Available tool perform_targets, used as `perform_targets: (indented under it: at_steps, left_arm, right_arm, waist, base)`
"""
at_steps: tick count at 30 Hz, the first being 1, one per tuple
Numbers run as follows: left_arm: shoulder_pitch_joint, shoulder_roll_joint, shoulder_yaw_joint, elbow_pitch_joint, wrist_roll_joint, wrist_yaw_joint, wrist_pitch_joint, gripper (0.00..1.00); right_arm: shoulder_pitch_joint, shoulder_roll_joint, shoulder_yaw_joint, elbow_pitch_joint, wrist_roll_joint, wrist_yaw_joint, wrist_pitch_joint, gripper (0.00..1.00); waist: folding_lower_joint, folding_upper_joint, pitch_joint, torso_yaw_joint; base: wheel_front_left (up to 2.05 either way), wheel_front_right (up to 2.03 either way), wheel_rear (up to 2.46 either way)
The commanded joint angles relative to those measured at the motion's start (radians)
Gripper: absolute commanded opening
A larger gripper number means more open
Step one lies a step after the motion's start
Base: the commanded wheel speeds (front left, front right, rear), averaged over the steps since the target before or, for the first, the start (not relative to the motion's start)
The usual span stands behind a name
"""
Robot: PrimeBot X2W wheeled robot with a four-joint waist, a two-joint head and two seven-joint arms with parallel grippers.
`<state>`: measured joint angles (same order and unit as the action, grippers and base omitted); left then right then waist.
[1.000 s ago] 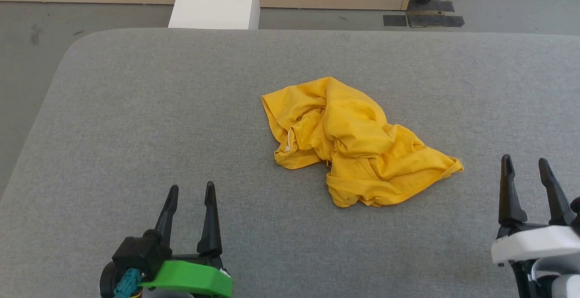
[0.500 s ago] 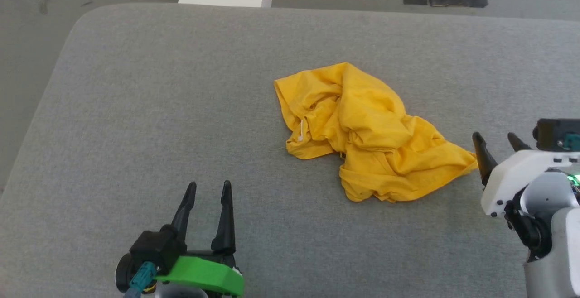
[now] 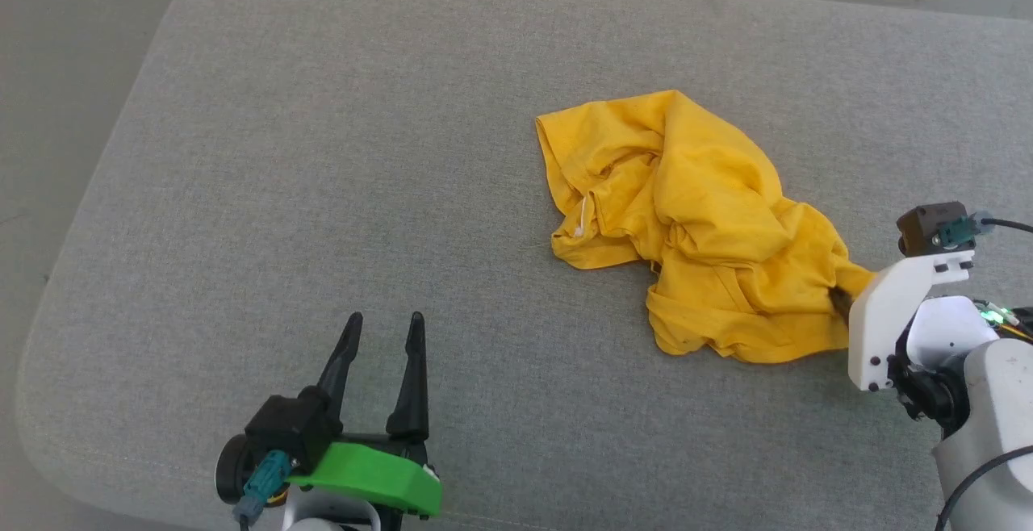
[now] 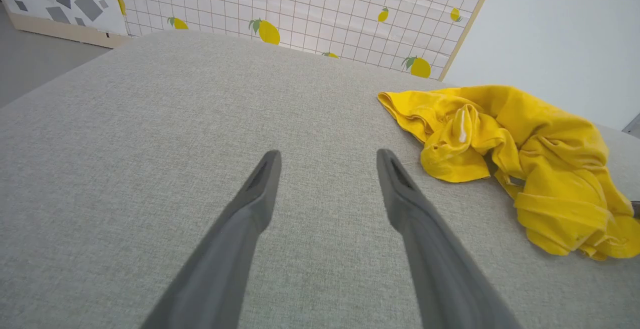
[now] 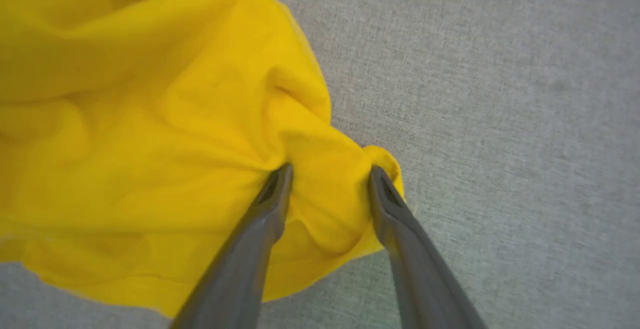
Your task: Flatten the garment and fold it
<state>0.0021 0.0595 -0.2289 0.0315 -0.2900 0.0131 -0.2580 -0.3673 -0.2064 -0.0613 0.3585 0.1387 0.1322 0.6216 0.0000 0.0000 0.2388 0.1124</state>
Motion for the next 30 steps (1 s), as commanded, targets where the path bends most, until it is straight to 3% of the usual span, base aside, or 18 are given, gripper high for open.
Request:
perform_targets:
  at_steps: [1, 7, 14, 17, 21, 26, 27, 28, 29, 30]
  left_arm:
    - [-0.019, -0.005, 0.006, 0.005, 0.007, -0.004, -0.004, 1.0]
    - [0.002, -0.008, 0.016, 0.022, 0.001, -0.008, -0.004, 1.0]
    - [0.027, -0.009, 0.019, 0.021, -0.011, -0.001, -0.004, 1.0]
    - [0.037, -0.009, 0.02, 0.014, -0.015, 0.002, -0.004, 1.0]
    - [0.05, -0.009, 0.022, 0.011, -0.021, 0.007, -0.004, 1.0]
    - [0.045, -0.009, 0.019, 0.019, -0.021, 0.003, -0.004, 1.0]
    - [0.043, -0.009, 0.02, 0.02, -0.021, 0.003, -0.004, 1.0]
    - [0.042, -0.009, 0.02, 0.021, -0.021, 0.003, -0.004, 1.0]
    - [0.041, -0.009, 0.02, 0.023, -0.02, 0.002, -0.004, 1.0]
    - [0.041, -0.009, 0.018, 0.027, -0.019, 0.001, -0.004, 1.0]
  right_arm:
    - [-0.01, -0.002, 0.004, 0.012, 0.004, -0.002, -0.017, 0.0]
    - [-0.061, -0.024, -0.02, -0.047, 0.01, -0.002, -0.164, 0.0]
    - [-0.084, -0.041, -0.119, -0.216, 0.018, -0.002, -0.227, 0.0]
    - [-0.023, -0.024, -0.208, -0.333, 0.008, -0.002, -0.232, 0.0]
    - [0.14, 0.051, -0.348, -0.444, -0.008, -0.002, -0.199, 0.0]
    - [0.31, 0.103, -0.454, -0.426, -0.053, -0.002, -0.202, 0.01]
    - [0.327, 0.108, -0.458, -0.414, -0.065, -0.002, -0.211, 0.29]
    - [0.331, 0.114, -0.463, -0.406, -0.069, -0.002, -0.222, 0.82]
    - [0.332, 0.119, -0.466, -0.395, -0.074, -0.002, -0.234, 1.0]
    - [0.331, 0.122, -0.458, -0.387, -0.079, -0.002, -0.244, 1.0]
  waist:
    - [0.0, 0.0, -0.005, -0.002]
    - [0.0, 0.0, -0.078, -0.042]
    - [0.0, 0.0, -0.124, -0.07]
    - [0.0, 0.0, -0.124, -0.076]
    - [0.0, 0.0, -0.112, -0.082]
    - [0.0, 0.0, -0.1, -0.081]
    - [0.0, 0.0, -0.099, -0.082]
    - [0.0, 0.0, -0.098, -0.083]
    - [0.0, 0.0, -0.099, -0.084]
    - [0.0, 0.0, -0.1, -0.086]
  base:
    - [0.0, 0.0, 0.0]
    - [0.0, 0.0, 0.0]
    - [0.0, 0.0, 0.0]
    - [0.0, 0.0, 0.0]
    - [0.0, 0.0, 0.0]
    - [0.0, 0.0, 0.0]
    - [0.0, 0.0, 0.0]
    - [0.0, 0.0, 0.0]
    - [0.0, 0.0, 0.0]
    - [0.0, 0.0, 0.0]
